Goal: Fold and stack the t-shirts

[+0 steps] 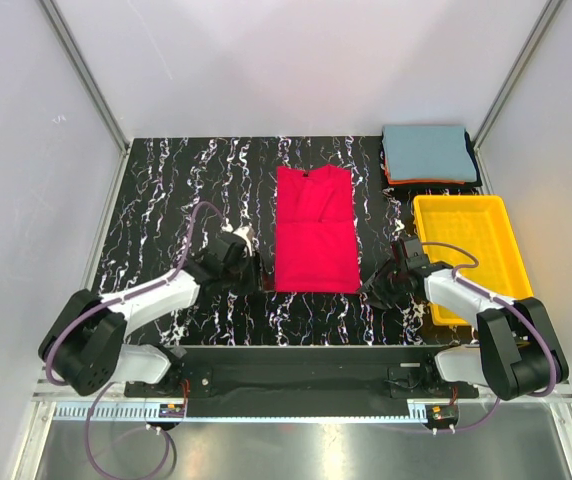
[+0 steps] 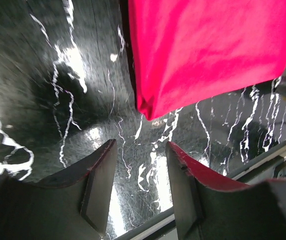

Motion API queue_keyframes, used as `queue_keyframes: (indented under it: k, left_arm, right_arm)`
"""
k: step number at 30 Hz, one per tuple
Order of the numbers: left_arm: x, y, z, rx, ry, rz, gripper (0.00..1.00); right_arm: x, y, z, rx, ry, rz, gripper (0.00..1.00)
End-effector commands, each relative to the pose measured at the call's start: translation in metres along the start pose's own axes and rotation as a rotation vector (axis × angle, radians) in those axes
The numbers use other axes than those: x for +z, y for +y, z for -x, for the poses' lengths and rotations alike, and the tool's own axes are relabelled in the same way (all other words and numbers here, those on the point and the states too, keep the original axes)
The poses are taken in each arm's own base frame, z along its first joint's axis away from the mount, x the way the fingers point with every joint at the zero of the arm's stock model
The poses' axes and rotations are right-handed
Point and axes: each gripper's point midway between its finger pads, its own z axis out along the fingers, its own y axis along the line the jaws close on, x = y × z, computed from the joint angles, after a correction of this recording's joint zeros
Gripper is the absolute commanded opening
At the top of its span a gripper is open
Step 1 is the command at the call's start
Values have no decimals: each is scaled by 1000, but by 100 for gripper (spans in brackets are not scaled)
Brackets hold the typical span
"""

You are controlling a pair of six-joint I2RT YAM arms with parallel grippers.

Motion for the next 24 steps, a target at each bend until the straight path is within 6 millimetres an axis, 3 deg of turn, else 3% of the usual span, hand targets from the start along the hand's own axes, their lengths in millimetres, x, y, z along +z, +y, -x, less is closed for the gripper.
queue_keyframes:
  k: [1,13,19,24]
  left_arm:
    - [10,-18,4,-8,-13,-81,49]
    - [39,-3,-18,-20,56,-20,51]
    - [45,1,-23,-26,71,-14,50]
    - [49,9,-26,-21,76,21,43]
  right_arm:
    - [3,1,6,17,-45,4,44]
    - [17,-4,-1,29,-28,-9,43]
    - [20,-13,1,33,-57,-32,31]
    - [20,-12,3,18,-71,-31,16]
